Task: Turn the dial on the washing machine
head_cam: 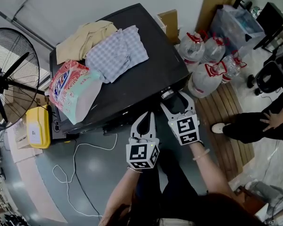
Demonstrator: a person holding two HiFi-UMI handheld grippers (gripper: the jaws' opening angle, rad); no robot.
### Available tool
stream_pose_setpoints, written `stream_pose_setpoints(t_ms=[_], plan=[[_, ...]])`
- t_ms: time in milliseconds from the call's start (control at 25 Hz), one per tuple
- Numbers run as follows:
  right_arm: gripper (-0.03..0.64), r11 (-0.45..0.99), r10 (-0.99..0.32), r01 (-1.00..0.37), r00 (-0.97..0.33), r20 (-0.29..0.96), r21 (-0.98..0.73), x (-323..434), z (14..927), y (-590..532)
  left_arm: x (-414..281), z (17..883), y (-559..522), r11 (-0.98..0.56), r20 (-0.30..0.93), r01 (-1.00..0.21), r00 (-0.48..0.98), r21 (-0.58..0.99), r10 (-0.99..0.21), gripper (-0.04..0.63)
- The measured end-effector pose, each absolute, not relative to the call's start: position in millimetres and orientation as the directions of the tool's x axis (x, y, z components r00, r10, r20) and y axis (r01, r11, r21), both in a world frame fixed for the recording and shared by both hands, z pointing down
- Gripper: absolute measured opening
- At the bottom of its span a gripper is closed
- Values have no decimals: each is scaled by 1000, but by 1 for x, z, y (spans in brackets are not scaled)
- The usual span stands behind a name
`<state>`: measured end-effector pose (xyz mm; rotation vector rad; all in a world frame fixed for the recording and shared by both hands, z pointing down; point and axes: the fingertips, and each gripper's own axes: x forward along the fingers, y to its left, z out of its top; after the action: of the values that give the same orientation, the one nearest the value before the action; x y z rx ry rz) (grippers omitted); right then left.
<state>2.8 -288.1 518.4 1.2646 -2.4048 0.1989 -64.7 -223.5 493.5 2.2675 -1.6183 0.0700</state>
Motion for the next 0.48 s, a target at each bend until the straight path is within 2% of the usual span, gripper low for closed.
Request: stream_pose_setpoints(t_ms=[480], plan=[[304,590,-745,-804,-506,434,75,1,526,-296,-63,496,-231,-274,242,-925,338,265,-909,17]])
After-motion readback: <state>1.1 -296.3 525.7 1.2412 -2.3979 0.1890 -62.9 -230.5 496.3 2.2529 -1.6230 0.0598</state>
